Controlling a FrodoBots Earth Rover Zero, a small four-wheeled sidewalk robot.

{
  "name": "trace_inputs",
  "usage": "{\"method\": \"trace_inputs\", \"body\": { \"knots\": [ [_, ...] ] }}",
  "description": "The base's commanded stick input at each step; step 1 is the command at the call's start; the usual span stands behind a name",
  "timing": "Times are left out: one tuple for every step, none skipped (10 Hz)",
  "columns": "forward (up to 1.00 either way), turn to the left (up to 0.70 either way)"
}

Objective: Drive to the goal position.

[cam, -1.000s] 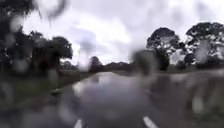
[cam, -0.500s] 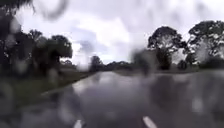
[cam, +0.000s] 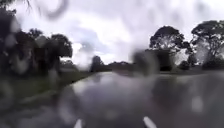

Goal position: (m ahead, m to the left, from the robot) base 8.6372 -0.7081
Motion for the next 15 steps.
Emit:
{"method": "trace_inputs", "body": {
  "knots": [
    [0.85, 0.13],
    [0.85, 0.24],
    [0.85, 0.20],
    [0.85, 0.06],
    [0.85, 0.00],
    [0.85, 0.00],
    [0.85, 0.00],
    [0.85, 0.00],
    [0.85, 0.00],
    [0.85, 0.00],
    [0.85, 0.00],
    [0.85, 0.00],
    [0.85, 0.00],
    [0.85, 0.00],
    [0.85, 0.00]
  ]
}}
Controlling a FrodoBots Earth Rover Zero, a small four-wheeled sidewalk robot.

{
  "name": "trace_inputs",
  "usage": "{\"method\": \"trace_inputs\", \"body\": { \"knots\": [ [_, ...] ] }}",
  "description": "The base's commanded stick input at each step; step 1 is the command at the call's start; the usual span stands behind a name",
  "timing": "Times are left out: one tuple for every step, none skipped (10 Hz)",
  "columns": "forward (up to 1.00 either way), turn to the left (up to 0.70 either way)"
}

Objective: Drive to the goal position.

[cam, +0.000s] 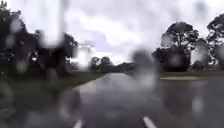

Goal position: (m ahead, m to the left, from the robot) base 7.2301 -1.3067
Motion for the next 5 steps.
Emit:
{"method": "trace_inputs", "body": {
  "knots": [
    [0.85, 0.00],
    [0.85, 0.00],
    [0.85, 0.00],
    [0.85, 0.00],
    [0.85, 0.00]
  ]
}}
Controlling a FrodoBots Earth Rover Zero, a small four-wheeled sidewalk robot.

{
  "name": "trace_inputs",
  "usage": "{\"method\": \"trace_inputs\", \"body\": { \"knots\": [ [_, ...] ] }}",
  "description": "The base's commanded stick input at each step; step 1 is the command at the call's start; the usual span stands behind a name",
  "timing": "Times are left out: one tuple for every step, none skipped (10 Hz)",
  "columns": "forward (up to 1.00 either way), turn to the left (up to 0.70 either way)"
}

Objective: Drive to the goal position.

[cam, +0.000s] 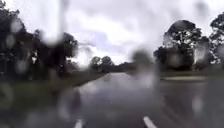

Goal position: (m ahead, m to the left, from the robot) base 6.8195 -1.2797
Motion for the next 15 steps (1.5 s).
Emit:
{"method": "trace_inputs", "body": {
  "knots": [
    [0.85, 0.00],
    [0.85, 0.00],
    [0.85, 0.00],
    [0.85, 0.00],
    [0.85, -0.03],
    [0.85, -0.13],
    [0.85, -0.24],
    [0.85, -0.34],
    [0.85, -0.34],
    [0.85, -0.09],
    [0.85, -0.02],
    [0.85, 0.00],
    [0.85, 0.00],
    [0.85, 0.00],
    [0.85, 0.00]
  ]
}}
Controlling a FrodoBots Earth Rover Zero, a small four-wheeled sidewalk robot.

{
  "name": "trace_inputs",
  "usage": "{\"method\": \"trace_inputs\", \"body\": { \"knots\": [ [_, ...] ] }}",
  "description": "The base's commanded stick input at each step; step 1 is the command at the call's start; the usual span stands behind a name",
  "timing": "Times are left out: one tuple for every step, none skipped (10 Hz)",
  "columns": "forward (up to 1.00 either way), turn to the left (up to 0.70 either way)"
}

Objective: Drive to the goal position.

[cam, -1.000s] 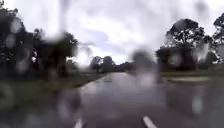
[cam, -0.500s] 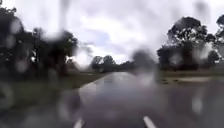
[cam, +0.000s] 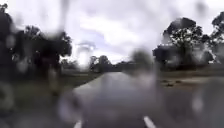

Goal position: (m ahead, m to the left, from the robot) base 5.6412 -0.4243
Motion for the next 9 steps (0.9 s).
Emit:
{"method": "trace_inputs", "body": {
  "knots": [
    [0.85, 0.00],
    [0.85, 0.00],
    [0.85, 0.00],
    [0.85, 0.00],
    [0.85, 0.00],
    [0.85, 0.00],
    [0.85, 0.00],
    [0.85, 0.00],
    [0.85, 0.00]
  ]
}}
